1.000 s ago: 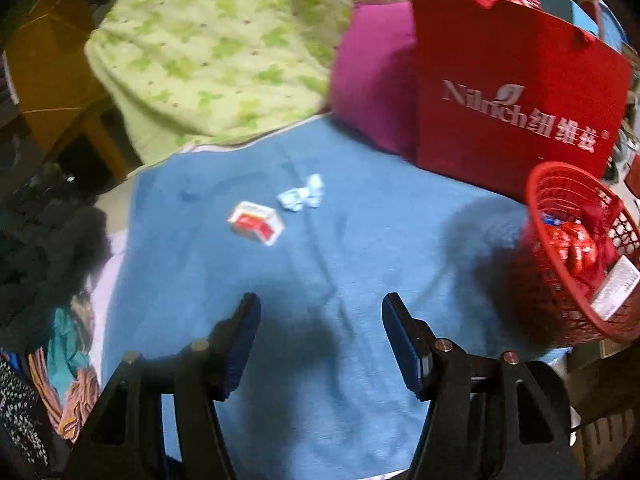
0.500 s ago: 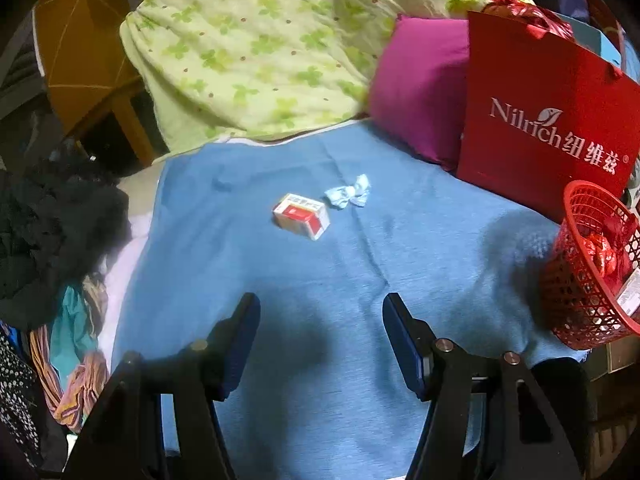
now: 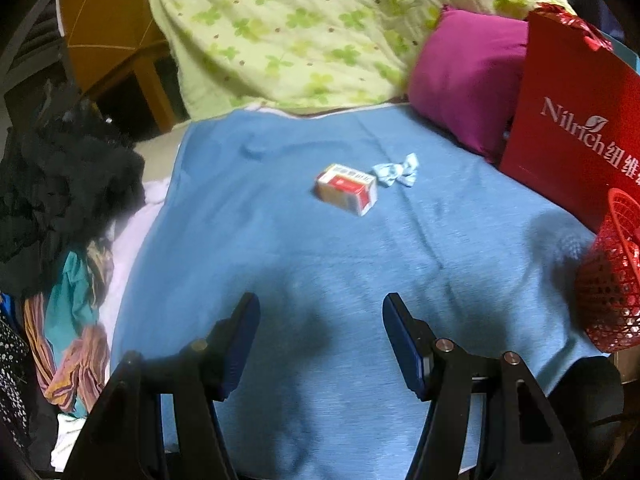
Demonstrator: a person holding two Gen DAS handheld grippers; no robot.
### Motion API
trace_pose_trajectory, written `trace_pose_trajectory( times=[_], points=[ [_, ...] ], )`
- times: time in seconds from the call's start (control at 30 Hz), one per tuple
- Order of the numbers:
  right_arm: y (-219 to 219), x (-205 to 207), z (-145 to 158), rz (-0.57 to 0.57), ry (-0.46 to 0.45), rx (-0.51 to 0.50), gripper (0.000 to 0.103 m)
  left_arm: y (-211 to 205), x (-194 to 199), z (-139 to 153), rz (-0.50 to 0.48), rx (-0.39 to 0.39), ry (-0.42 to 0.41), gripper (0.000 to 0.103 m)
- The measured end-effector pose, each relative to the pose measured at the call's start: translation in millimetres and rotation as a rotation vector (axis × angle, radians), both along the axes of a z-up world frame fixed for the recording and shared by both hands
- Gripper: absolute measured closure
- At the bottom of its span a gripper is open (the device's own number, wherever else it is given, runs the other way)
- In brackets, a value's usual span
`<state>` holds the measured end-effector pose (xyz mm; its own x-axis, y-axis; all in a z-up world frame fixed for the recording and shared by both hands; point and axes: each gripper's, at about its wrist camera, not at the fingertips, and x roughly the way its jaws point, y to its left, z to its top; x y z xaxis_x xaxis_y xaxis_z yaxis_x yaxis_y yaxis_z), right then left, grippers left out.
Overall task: Collect trash
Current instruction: 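Move the left gripper to the red-and-white medicine box while the right approaches the light blue cloth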
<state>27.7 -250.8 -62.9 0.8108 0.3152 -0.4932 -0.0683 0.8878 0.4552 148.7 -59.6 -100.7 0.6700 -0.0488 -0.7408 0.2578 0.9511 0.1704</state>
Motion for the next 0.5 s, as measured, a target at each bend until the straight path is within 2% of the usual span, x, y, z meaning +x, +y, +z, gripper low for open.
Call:
trace_pose_trajectory(
  times=[0.5],
  points=[
    [23, 71, -52, 0.018, 0.149, -0.033, 0.036, 51, 38, -47, 0.092, -0.005, 0.092, 0.038]
  ],
)
